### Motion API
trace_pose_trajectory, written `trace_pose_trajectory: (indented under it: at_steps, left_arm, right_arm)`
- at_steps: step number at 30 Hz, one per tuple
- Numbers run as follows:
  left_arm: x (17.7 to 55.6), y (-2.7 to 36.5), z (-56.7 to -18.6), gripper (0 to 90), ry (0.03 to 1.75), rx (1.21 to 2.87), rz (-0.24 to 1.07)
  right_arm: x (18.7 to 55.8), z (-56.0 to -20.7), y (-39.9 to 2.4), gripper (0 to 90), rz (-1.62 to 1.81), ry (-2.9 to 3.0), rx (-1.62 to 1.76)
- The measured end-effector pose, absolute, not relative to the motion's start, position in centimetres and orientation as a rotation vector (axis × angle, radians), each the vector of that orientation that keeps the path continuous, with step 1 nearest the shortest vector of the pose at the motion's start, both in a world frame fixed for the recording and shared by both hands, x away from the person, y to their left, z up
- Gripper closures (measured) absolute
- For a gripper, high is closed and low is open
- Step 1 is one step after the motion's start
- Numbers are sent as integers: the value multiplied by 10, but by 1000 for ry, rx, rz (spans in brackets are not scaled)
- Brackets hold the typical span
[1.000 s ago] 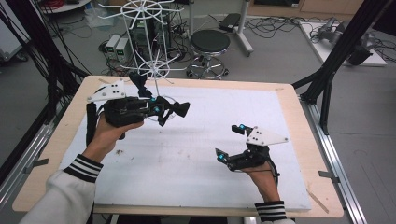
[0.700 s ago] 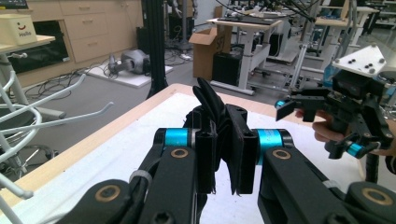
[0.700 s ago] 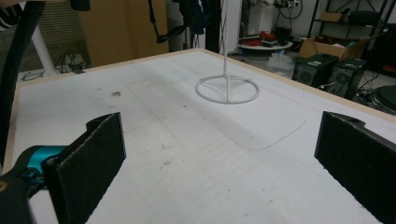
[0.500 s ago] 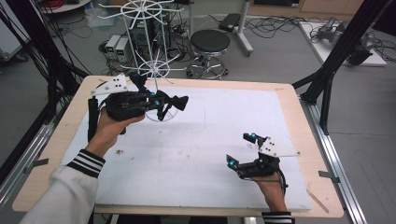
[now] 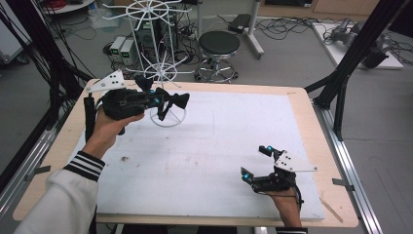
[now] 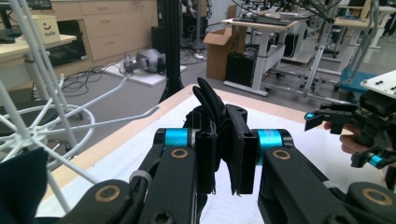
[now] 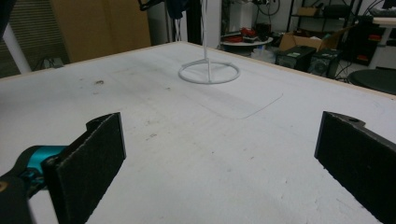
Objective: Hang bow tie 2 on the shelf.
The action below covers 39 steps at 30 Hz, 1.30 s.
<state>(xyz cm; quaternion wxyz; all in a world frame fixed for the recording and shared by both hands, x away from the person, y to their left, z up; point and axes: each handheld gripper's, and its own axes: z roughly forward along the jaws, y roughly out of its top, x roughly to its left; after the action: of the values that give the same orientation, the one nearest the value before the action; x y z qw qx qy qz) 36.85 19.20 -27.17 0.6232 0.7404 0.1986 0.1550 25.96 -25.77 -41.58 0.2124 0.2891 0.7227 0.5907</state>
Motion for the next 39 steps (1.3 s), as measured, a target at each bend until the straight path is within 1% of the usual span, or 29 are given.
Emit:
trace_pose_trajectory:
  at_steps: [12, 20, 39]
  left_arm:
    - [377, 210, -270, 822, 502, 1693, 381]
    - [382, 216, -270, 822, 523, 1699, 399]
    - [396, 221, -267, 821, 577, 1726, 442]
  right_arm:
    - [256, -415, -258, 11, 1607, 1963, 814]
    - [252, -431, -261, 11, 1651, 1911, 839]
    - [252, -442, -258, 11, 1675, 1778, 816]
